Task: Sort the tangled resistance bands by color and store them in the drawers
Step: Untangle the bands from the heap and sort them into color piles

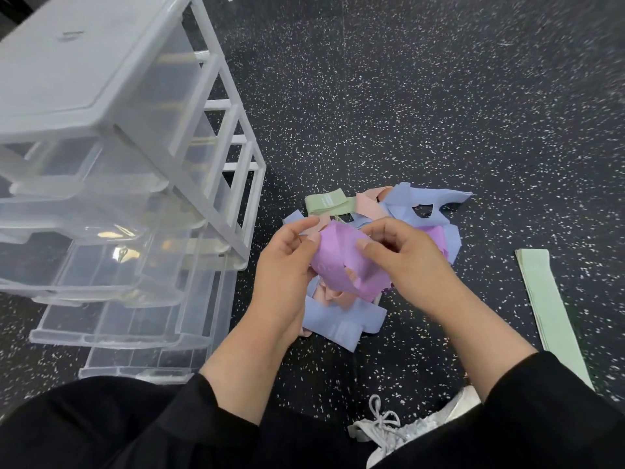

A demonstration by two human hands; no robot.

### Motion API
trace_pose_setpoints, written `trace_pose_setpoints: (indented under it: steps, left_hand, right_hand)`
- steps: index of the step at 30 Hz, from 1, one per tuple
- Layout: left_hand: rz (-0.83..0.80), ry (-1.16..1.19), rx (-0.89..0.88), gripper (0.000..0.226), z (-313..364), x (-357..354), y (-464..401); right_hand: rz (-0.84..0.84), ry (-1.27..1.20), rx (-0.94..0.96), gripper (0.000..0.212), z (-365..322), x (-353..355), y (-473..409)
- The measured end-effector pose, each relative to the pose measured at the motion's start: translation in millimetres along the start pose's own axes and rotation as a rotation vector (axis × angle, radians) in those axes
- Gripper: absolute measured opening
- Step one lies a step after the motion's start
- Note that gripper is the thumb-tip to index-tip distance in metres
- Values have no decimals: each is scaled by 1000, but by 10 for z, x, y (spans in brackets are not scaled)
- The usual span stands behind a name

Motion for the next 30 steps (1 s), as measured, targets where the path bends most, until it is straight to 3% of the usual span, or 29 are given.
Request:
trace_pose_setpoints:
  steps: [7,11,15,24,28,30]
  left_hand:
    - [-95,-61,6,28,32,-177,-9]
    - [-95,-39,85,28,-84,-179,-3]
    - [-169,-105,129,17,-129,-261,28]
    - [-52,-160,42,10,-27,-174,-4]
    - [-30,-137,21,15,12,-164,-21]
    - [-28,-140,16,15,40,-170,-19]
  right_hand:
    - [-29,14,8,16,-105,-31,-10]
    - [79,-15,15,11,-134,101,-19]
    - [47,-53,5,11,-132,74,-30]
    - [25,22,-34,16,-100,84,-41]
    - [-84,61,-35,34,-119,5,-50]
    - [-140,43,9,27,-184,-56,-34]
Point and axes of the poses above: each hand's wrist, its own y-axis away from the middle knuckle, its own x-axis out of the back of the hand, z = x × y, the point moved 10 cm from there along -y, towards the middle knuckle, and after that the axes turned 11 degrees about -z, right-handed, at the moved point
